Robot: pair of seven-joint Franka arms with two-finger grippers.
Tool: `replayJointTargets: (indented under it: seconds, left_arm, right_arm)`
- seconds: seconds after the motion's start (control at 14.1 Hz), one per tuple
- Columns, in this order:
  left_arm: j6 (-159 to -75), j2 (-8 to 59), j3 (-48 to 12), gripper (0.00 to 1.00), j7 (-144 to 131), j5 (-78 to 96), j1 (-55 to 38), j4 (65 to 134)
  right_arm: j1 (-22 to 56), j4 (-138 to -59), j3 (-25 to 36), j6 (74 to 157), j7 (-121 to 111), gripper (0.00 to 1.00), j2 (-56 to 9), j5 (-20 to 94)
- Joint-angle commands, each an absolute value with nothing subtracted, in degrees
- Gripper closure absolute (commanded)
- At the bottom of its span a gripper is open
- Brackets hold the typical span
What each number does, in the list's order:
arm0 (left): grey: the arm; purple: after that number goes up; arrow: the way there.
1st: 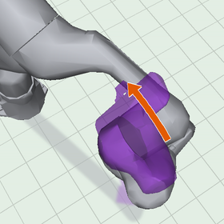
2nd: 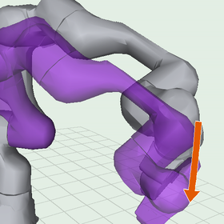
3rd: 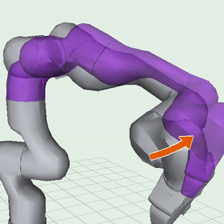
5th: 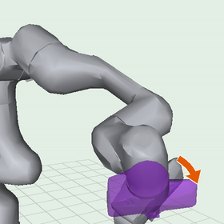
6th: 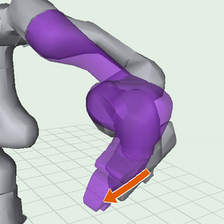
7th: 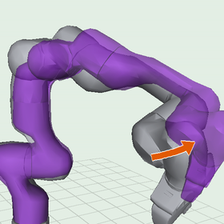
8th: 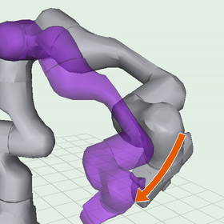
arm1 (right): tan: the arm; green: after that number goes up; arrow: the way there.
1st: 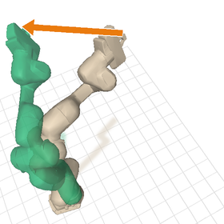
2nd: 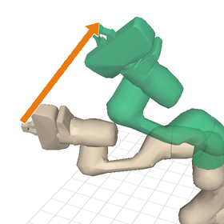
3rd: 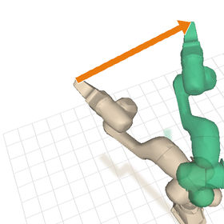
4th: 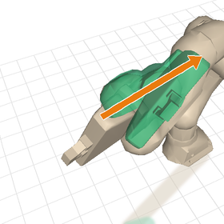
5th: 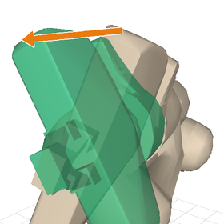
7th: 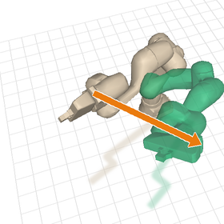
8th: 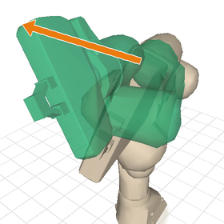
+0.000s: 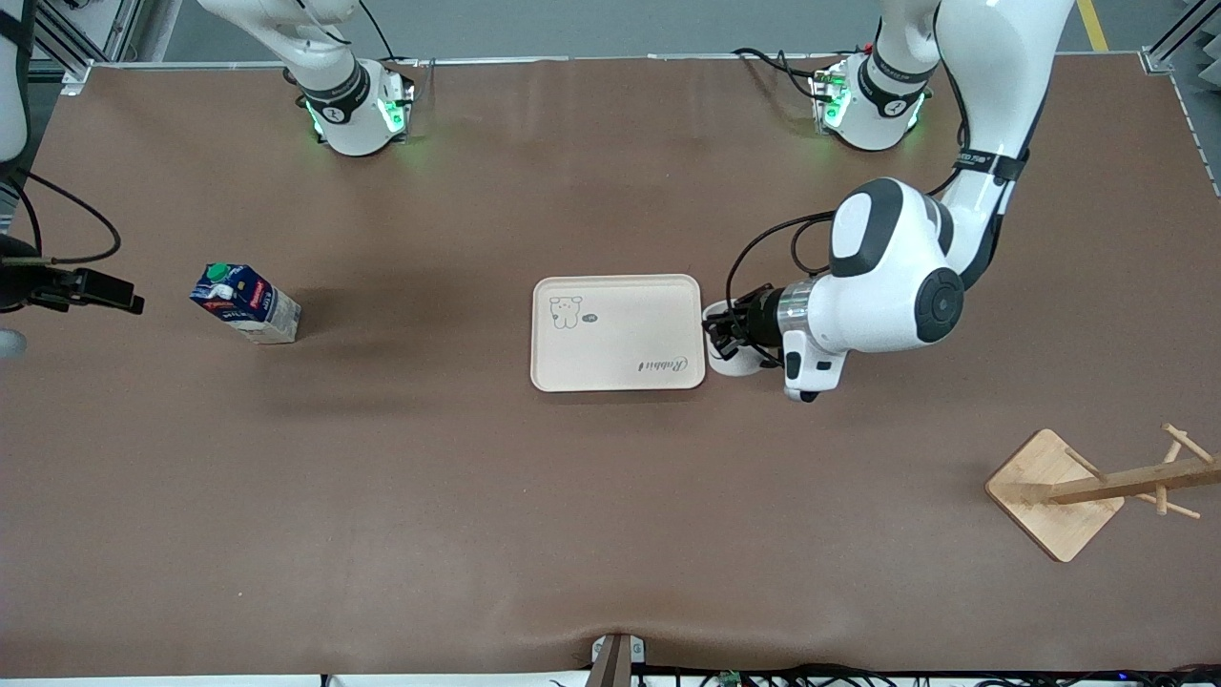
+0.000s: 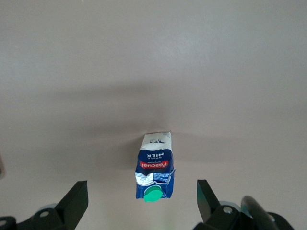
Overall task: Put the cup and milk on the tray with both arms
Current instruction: 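Lift the mug off the stand and carry it over the tray, then lower the mug onto the tray while the right gripper grasps the milk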
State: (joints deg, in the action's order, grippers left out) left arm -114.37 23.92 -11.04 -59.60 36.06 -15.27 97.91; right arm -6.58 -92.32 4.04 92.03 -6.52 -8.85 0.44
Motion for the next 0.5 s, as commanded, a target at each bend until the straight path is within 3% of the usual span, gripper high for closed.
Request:
replayJointTargets:
  seconds: [0.0, 0.43]
  left_arm:
    - [-114.5, 25.8, -10.6, 1.0, -62.5, 42.2, -15.6, 97.3]
    - [-114.4, 31.1, -10.6, 1.0, -68.7, 55.4, -15.9, 97.6]
  right_arm:
    - [-9.0, -91.7, 3.2, 89.9, -6.1, 0.0, -9.7, 1.2]
    - [-12.0, -91.7, 3.2, 86.8, -6.1, 0.0, -13.2, 1.1]
